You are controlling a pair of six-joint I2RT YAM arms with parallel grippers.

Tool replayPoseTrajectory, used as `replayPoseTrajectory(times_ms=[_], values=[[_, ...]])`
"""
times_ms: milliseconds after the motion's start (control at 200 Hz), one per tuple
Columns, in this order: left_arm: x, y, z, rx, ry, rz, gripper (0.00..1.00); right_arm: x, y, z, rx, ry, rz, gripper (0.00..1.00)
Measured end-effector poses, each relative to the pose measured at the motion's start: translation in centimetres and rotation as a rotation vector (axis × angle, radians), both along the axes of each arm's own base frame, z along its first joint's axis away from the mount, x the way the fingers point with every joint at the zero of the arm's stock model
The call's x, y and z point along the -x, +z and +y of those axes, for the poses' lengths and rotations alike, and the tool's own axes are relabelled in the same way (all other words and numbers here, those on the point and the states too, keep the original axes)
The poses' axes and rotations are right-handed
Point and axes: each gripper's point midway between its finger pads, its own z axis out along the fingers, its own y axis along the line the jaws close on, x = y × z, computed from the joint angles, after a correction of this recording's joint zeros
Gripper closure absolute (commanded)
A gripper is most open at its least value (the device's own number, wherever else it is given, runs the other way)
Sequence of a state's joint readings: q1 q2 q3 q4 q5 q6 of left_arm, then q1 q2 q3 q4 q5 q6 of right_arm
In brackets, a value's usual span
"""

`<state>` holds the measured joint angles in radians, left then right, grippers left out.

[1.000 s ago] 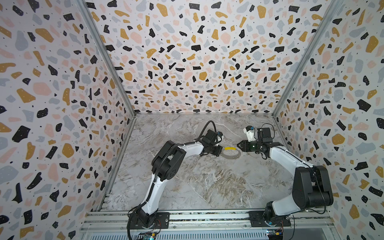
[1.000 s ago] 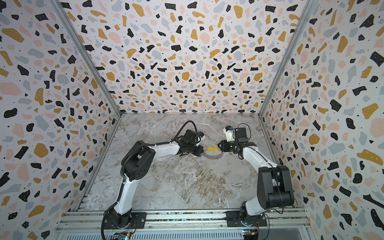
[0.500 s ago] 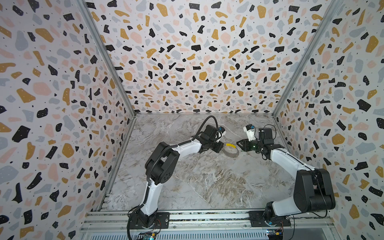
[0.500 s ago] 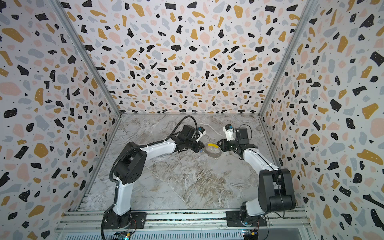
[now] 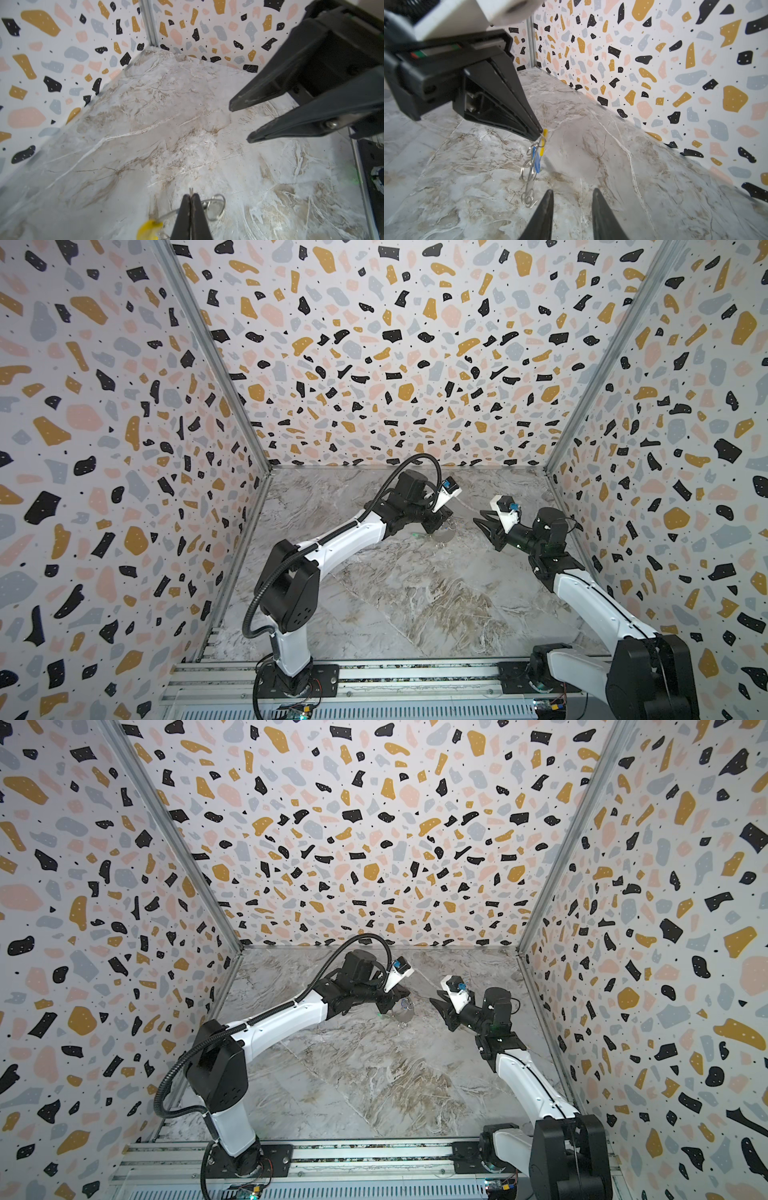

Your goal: Remove the keys from the keyring

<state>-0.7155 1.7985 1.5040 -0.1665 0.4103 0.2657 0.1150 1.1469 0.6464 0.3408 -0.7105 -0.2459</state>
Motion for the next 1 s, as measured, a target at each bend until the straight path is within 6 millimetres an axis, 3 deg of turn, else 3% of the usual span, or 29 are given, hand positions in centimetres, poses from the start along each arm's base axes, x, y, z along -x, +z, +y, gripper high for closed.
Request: replayPoseTrajectory(times_ms=[190, 486, 751, 996], values=[[1.6, 2.4, 1.2, -0.034, -0.082, -0.144, 1.00, 1.1, 0.4, 1.0, 0.001, 0.095, -0.031, 0.70], [4.4, 5.1, 2.8, -0.026, -0.179, -0.293, 1.00, 1.9, 3.0, 2.4, 0.004, 0.199, -0.115, 0.74], [5.0, 5.4, 2.5, -0.013, -0.223, -0.315, 1.00, 3.9, 4.3, 6.0, -0.002, 0.353, -0.150, 0.76], [5.5, 4.9, 2.5, -0.016, -0.252, -0.322, 1.00, 4.3, 3.7, 6.6, -0.014, 0.392, -0.125, 0.79]])
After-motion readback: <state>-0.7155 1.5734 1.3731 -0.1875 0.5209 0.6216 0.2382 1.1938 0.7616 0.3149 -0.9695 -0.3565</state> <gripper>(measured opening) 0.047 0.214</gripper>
